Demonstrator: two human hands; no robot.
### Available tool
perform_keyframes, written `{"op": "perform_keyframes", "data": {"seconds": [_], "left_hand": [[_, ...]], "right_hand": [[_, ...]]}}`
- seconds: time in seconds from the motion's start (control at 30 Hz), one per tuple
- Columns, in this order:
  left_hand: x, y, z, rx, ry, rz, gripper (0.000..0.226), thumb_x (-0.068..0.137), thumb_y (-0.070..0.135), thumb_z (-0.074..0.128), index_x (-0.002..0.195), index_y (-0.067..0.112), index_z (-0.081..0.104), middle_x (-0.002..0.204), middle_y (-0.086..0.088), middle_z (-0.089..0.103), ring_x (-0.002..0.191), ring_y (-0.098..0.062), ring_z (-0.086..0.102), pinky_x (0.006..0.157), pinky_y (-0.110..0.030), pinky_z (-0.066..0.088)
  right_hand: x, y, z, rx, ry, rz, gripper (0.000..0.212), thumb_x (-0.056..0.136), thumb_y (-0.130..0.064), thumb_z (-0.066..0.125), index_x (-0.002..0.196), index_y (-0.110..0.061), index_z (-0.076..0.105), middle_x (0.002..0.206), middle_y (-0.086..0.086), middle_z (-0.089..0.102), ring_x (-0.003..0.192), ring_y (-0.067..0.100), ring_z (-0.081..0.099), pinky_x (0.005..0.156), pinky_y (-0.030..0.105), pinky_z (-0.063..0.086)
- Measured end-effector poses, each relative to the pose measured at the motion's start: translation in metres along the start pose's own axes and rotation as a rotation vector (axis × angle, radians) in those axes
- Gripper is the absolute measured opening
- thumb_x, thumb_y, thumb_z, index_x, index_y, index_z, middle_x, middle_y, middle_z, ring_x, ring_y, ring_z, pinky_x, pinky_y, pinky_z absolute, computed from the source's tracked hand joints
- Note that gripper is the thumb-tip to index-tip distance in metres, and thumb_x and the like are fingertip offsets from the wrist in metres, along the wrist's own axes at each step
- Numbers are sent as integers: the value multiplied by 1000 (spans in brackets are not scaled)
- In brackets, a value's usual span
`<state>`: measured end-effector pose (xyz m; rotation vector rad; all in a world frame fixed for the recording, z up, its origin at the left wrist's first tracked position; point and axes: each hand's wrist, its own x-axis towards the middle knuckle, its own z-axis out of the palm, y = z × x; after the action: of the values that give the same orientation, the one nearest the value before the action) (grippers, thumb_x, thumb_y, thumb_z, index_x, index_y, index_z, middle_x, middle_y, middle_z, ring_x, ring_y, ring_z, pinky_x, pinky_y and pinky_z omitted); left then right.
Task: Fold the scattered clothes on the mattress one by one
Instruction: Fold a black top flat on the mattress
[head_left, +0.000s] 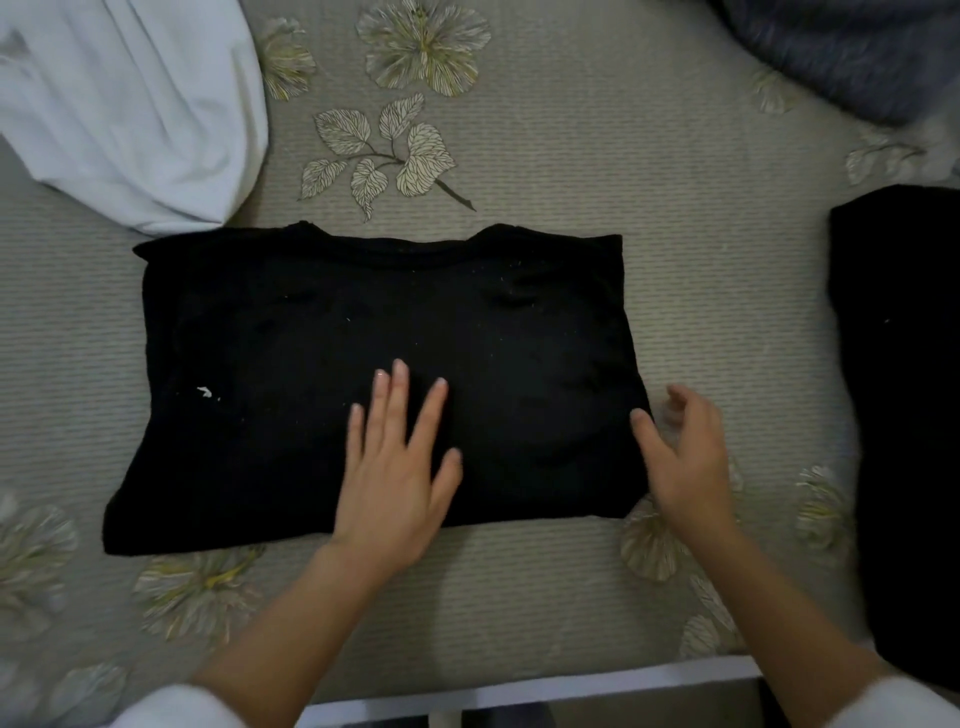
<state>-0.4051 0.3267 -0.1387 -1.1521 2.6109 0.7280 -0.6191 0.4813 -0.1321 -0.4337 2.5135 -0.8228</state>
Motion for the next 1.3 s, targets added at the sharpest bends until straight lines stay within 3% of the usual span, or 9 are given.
{"op": "perform_keyframes", "data": {"seconds": [0.23,0.37,0.5,0.6,0.73,0.83,1.03,1.17,1.3], "left_hand": [[-2,14,26,51,-76,-48,69,86,59,-3,147,29,-18,153,-4,-32,138,-16,-37,113,-37,-18],[-2,13,23,61,-114,-32,70,83,60,-7,144,30,-26,149,-3,-40,133,-14,-44,109,-35,-24],[4,7,9,-231,-213,-22,67,97,49,33,150,36,-5,153,7,-33,132,-5,-41,106,-28,-25],[8,-1,-20,-724,-330,-98,57,94,30,55,144,38,31,158,14,-4,138,1,-22,113,-30,-15],[-2,-12,-57,-1317,-353,-363,37,95,37,47,132,39,52,146,19,35,140,-4,25,114,-27,16],[-12,-29,-68,-1612,-332,-435,42,93,43,44,131,31,56,141,8,50,134,-9,38,115,-33,25],[-29,-86,-89,-1914,-171,-586,47,93,46,38,131,24,56,133,-3,59,123,-20,54,111,-39,34],[-45,-127,-102,-2032,2,-642,48,95,43,35,130,18,57,127,-8,63,108,-21,63,91,-35,48],[-56,-165,-107,-1984,67,-719,50,98,45,30,130,17,55,122,-10,66,105,-26,63,89,-41,47]], "right_hand": [[3,-19,-6,314,-201,409,41,76,-30,78,108,-13,59,101,1,69,91,18,68,83,39,56],[4,-24,-16,466,-458,561,39,75,-30,76,107,-11,68,103,9,73,98,31,69,79,38,51],[-2,-45,-22,738,-567,637,42,75,-22,68,114,-8,66,114,7,70,107,26,65,91,44,52],[-11,-74,-23,860,-560,596,36,69,-16,65,104,-6,68,113,9,70,102,25,65,84,37,48],[-26,-124,-11,975,-640,461,43,71,-10,60,113,-4,65,118,8,68,112,23,62,99,35,44],[-41,-164,12,912,-715,353,51,66,-7,62,117,-3,62,104,7,70,95,21,66,72,27,54],[-71,-225,77,688,-806,185,41,75,2,59,108,-22,61,100,5,68,91,20,67,74,31,54],[-94,-262,127,636,-915,121,51,72,0,59,116,-25,59,93,5,68,83,20,67,68,34,53],[-109,-269,186,262,-1016,-65,75,84,-21,60,146,-44,26,109,0,64,76,11,64,58,23,51]]}}
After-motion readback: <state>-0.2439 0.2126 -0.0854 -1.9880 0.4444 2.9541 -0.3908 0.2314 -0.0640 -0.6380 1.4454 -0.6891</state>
